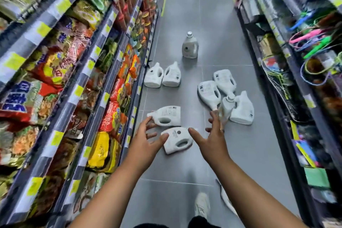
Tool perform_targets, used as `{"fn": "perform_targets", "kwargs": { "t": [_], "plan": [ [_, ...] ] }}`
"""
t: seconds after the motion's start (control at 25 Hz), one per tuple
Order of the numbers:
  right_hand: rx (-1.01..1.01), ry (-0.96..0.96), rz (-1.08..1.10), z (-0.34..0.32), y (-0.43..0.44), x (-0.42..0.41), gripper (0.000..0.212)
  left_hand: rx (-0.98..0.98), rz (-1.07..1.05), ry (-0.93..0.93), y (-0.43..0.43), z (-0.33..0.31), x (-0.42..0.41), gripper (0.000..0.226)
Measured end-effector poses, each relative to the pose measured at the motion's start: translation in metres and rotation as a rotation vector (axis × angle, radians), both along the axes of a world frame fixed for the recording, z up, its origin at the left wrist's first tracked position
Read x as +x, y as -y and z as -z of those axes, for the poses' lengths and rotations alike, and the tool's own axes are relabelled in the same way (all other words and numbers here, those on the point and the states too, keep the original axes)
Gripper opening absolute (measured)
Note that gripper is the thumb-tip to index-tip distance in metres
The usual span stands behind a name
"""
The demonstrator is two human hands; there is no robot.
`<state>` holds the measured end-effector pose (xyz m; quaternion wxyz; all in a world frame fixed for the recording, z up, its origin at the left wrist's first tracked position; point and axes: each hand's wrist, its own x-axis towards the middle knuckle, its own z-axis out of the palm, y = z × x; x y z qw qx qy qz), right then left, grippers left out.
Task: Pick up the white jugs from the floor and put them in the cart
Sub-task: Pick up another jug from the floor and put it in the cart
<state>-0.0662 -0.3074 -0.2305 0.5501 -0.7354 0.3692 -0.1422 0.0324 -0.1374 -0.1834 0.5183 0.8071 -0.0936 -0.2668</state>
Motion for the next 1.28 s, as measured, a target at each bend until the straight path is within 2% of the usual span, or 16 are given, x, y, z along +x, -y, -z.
{"fn": "perform_targets", "kwargs": {
  "t": [0.2,0.36,0.52,0.72,0.88,1.04,1.28],
  "plan": [
    [0.060,-0.062,0.108,0.048,0.028,0.067,0.085,0.108,0.103,-0.034,0.034,0.057,0.088,0.072],
    [0.106,-0.126,0.215,0.115,0.037,0.124,0.083,0.165,0.170,-0.072,0.064,0.127,0.169,0.070],
    [0.136,-0.161,0.316,0.201,0.032,0.158,0.079,0.142,0.224,-0.097,0.082,0.218,0.218,0.063],
    [0.164,-0.235,0.379,0.349,0.026,0.175,0.077,0.199,0.326,-0.103,0.075,0.389,0.242,0.045],
    [0.159,-0.284,0.365,0.467,0.030,0.168,0.077,0.324,0.407,-0.071,0.071,0.518,0.256,0.066],
    [0.172,-0.333,0.337,0.579,0.042,0.173,0.081,0.374,0.394,0.004,0.076,0.633,0.271,0.065],
    [0.214,-0.388,0.360,0.700,0.067,0.196,0.080,0.487,0.438,0.002,0.080,0.751,0.286,0.083]
  ]
}}
